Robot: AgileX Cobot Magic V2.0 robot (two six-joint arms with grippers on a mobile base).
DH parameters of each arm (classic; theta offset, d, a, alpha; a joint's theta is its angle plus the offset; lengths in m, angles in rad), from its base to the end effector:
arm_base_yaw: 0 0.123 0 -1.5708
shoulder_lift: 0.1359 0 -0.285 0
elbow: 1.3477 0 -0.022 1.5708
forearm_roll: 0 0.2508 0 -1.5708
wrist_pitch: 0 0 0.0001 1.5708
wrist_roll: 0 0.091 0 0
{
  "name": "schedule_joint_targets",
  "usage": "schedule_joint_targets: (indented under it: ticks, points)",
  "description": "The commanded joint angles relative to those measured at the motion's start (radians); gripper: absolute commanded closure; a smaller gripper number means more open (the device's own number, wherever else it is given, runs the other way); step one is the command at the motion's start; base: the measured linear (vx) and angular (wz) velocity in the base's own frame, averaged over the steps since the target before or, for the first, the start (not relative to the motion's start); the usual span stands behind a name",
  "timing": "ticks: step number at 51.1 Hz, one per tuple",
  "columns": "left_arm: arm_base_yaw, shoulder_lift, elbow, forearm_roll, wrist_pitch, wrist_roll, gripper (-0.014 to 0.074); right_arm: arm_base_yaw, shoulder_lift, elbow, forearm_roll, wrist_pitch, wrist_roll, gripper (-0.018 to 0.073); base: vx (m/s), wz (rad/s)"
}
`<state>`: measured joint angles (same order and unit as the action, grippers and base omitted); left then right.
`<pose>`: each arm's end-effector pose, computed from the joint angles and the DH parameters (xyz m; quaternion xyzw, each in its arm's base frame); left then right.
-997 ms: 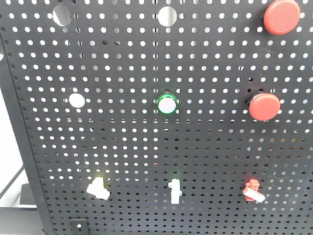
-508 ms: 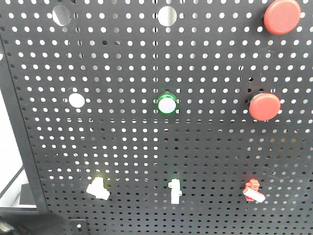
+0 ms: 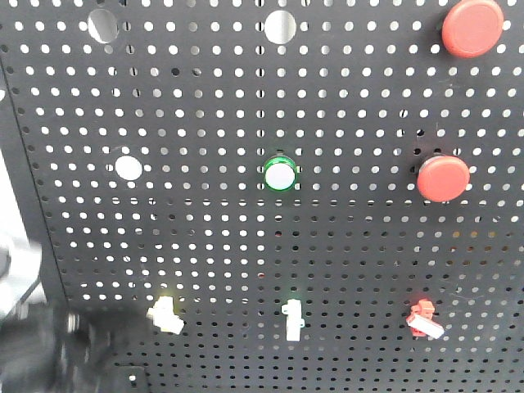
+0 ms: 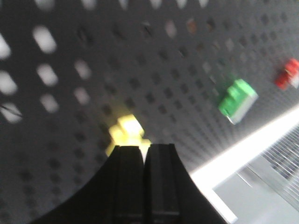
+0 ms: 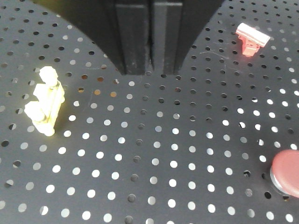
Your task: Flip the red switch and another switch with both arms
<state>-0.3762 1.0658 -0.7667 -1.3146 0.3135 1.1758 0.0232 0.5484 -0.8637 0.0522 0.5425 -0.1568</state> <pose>0.2040 -0.1099 0.3324 0.1882 0.7764 -0.2638 0.5405 0.0913 0.0046 0.4089 -0.0598 0.7522 -0.0190 0.6559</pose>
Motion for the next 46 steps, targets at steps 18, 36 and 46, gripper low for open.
schedule_joint_targets:
  ticks: [18,36,46]
  points:
    - [-0.009,0.111,-0.044,-0.006,-0.120,0.002,0.0594,-0.003,0.009,-0.033,-0.002,-0.082,-0.008,0.0566,0.00,0.00]
    - [-0.009,0.142,-0.044,0.005,-0.080,0.002,0.0594,-0.003,0.009,-0.033,-0.002,-0.082,-0.008,0.0566,-0.01,0.02]
    - [-0.007,0.117,-0.044,0.021,-0.086,0.002,0.0594,-0.003,0.009,-0.033,-0.002,-0.082,-0.008,0.0566,0.00,0.01]
